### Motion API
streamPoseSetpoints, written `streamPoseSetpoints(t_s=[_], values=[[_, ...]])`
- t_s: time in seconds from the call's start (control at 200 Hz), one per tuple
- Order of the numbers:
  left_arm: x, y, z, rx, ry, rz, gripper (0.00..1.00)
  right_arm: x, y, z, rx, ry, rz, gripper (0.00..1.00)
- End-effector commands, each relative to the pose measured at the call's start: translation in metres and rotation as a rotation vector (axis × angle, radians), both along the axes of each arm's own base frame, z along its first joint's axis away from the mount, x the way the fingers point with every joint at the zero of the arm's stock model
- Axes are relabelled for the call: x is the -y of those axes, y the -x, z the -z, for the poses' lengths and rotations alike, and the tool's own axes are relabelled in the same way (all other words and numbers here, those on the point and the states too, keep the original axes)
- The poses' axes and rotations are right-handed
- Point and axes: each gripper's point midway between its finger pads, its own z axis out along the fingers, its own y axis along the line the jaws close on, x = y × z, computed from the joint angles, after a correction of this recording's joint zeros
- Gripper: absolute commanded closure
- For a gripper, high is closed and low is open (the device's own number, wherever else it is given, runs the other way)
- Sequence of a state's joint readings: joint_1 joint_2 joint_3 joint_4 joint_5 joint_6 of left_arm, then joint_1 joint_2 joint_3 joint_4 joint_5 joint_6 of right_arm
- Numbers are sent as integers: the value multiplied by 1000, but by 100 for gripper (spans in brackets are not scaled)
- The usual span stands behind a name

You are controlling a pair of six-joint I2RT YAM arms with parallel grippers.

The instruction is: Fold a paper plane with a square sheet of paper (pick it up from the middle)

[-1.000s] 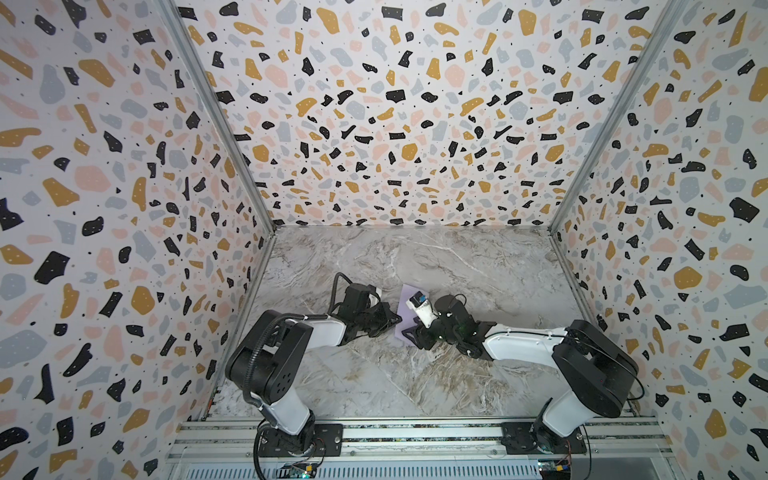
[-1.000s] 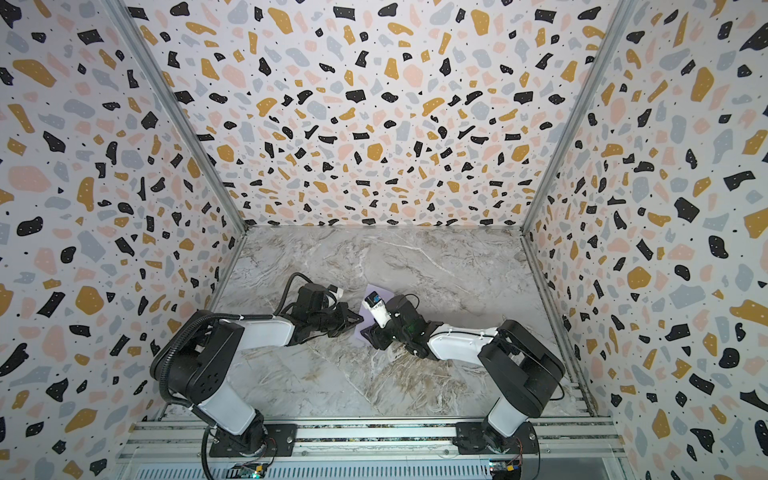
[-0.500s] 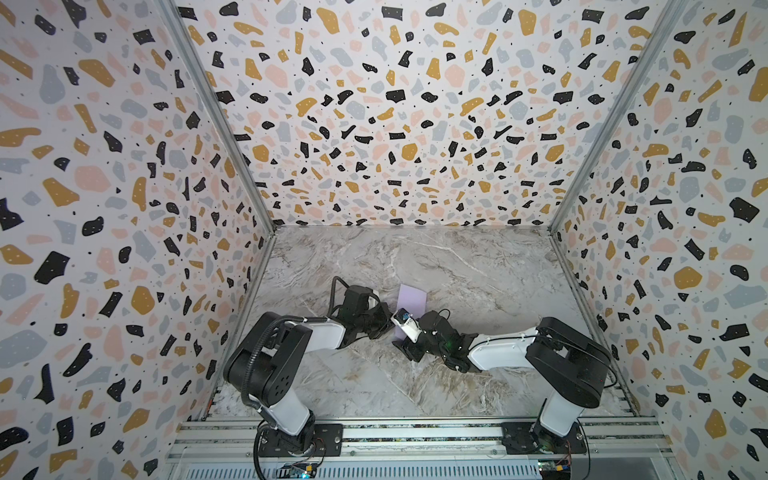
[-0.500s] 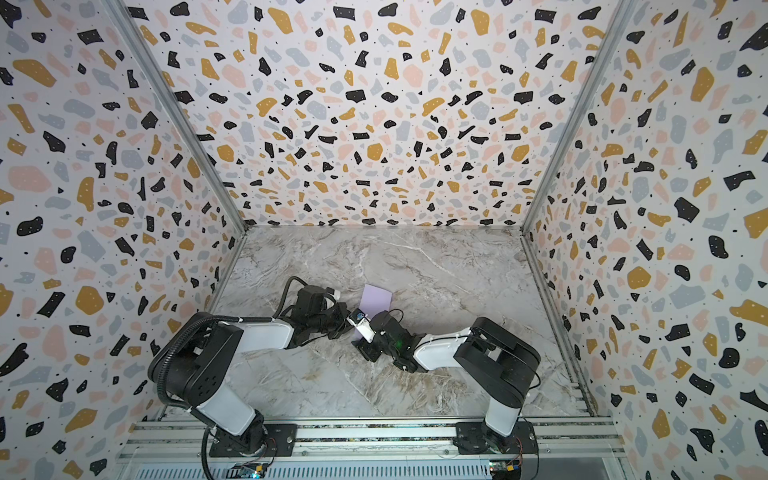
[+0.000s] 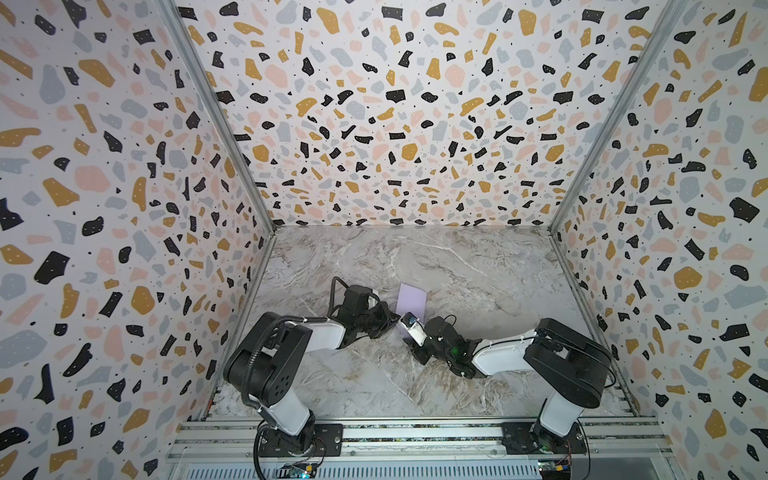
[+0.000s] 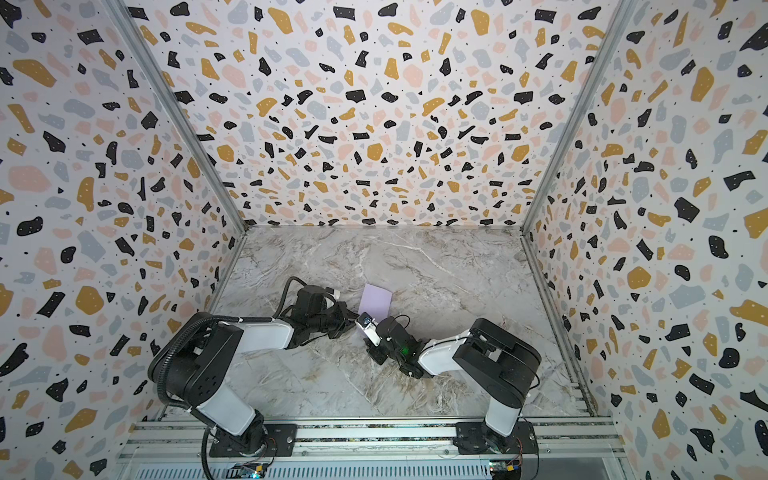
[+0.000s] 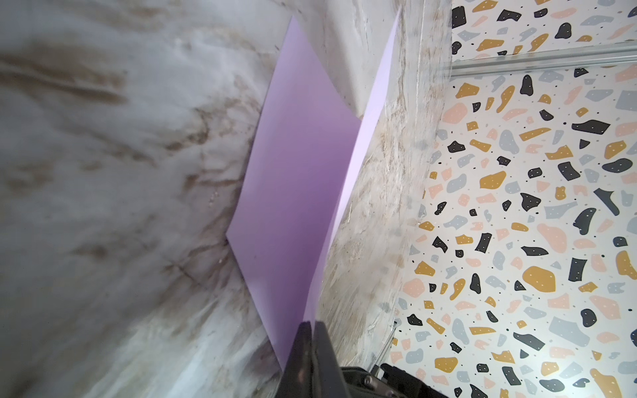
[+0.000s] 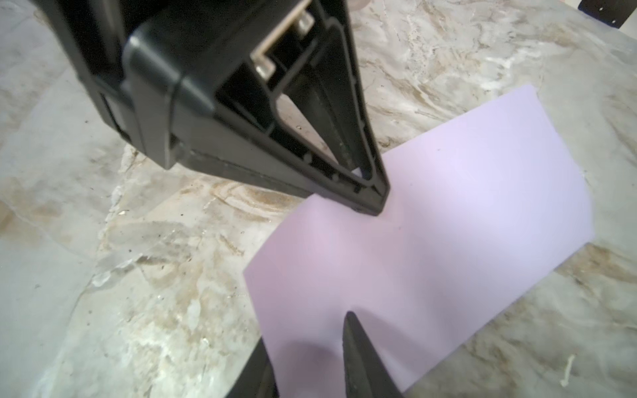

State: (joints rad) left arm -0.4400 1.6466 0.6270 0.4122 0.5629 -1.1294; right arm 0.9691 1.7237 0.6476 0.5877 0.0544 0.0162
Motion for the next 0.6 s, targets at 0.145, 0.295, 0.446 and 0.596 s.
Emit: streamPoseSetpoints(t_s=[0.145,0.295,0.446,0.596], values=[[-1,-2,-6,34,-23,6,88,-7,-4,-31,64,-69,-8,86],[-22,-11,-7,49,-67,-20,70,-6,3,-27,50,-53,-42,90],[-38,-21,-21,103,-124,-12,58,-1,23,-16,8,-40,-122,91],[-39,-31,-43,195,-158,16,55,1,38,-10,-47,-55,-181,92]])
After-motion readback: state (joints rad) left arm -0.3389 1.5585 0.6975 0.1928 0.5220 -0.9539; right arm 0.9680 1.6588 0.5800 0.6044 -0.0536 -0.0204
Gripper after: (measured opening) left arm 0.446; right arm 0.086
